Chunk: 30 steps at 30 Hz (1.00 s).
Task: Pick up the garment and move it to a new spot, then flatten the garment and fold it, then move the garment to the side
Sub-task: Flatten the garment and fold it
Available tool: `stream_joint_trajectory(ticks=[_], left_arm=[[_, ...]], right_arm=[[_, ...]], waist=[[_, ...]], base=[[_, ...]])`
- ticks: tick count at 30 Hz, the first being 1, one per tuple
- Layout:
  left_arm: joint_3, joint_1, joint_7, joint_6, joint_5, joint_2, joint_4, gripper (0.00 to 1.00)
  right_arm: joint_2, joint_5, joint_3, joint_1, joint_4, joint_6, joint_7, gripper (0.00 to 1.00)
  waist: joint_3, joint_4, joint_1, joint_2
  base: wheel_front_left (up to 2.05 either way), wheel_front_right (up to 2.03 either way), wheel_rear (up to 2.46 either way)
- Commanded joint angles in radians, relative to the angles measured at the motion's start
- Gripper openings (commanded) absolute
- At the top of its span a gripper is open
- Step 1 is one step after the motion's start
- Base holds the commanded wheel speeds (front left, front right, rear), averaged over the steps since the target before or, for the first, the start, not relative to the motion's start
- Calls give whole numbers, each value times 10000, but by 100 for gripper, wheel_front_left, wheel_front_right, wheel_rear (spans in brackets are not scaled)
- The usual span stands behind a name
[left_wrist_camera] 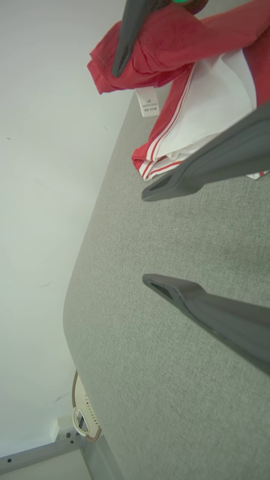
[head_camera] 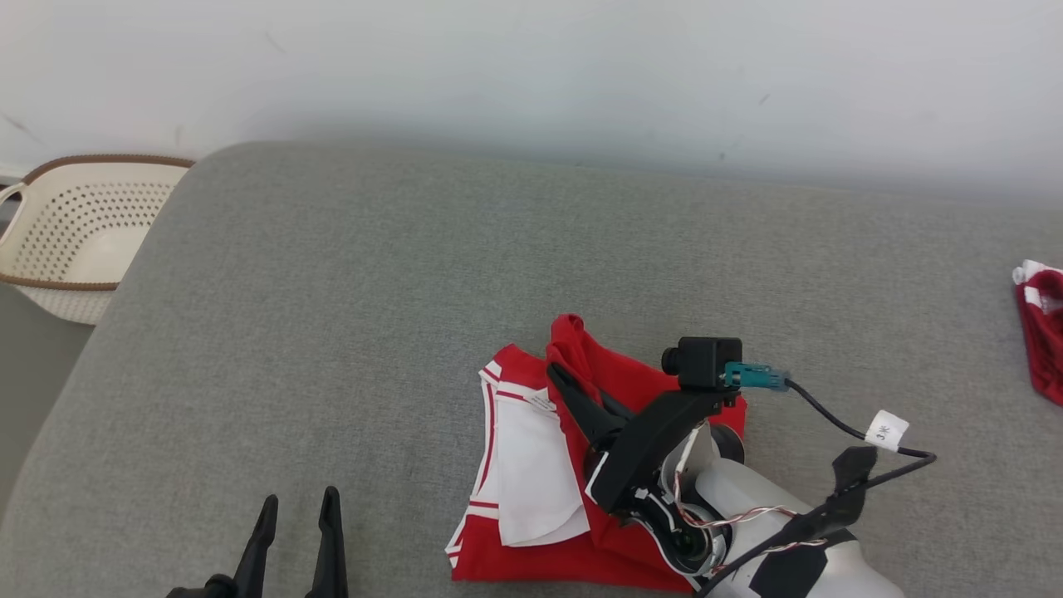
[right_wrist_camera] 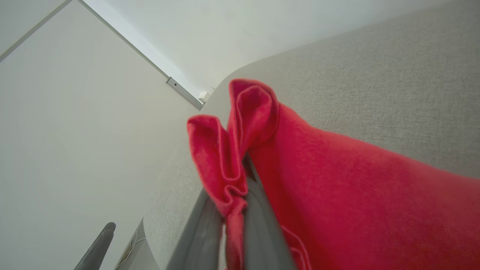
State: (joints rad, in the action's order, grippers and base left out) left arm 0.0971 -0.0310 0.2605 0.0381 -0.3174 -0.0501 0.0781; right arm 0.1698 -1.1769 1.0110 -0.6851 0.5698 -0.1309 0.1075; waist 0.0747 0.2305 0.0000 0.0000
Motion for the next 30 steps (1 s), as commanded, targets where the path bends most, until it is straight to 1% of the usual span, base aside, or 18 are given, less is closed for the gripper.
stream_joint_trajectory(ticks=[1,4,7,8,9,10,11,17,20,26,30], left_arm=[[-2,-141,37,-5,-67,-13,74,100],[123,-248,37,-25,-100,-10,167,100],[128,-327,37,-25,-135,-10,235,100],[110,-313,37,-20,-148,-11,285,100],[91,-315,37,-29,-150,-11,302,100],[68,-317,37,-39,-149,-11,320,100],[46,-315,37,-51,-145,-11,333,100],[-77,-232,37,-27,-100,-11,372,100],[-117,-147,37,17,-71,-11,327,100],[-207,-60,37,57,-37,-11,239,100],[-292,12,37,87,3,-11,173,100]], right_arm=[[-148,-8,123,-152,241,3,94,0],[-339,56,305,-318,831,2,291,0],[-513,-119,475,-409,1204,2,420,0],[-591,-198,591,-477,1341,2,490,15],[-628,-254,654,-481,1381,2,527,49],[-653,-298,721,-487,1397,2,557,91],[-656,-349,779,-511,1391,2,607,100],[-403,-506,1031,-632,982,2,1036,100],[25,-429,924,-647,458,2,1407,100],[866,-37,161,-466,-329,2,1582,100],[1386,774,-776,-95,-725,2,1577,100]], waist=[[116,182,0,0],[174,341,0,0],[205,423,0,0],[216,445,0,0],[216,447,0,0],[212,441,0,0],[203,431,0,0],[73,284,0,0],[17,167,0,0],[-14,-3,0,0],[-16,-105,0,0]], base=[[0,0,0],[0,0,0],[0,0,0],[0,0,0],[0,0,0],[0,0,0],[0,0,0],[0,0,0],[0,0,0],[0,0,0],[0,0,0]])
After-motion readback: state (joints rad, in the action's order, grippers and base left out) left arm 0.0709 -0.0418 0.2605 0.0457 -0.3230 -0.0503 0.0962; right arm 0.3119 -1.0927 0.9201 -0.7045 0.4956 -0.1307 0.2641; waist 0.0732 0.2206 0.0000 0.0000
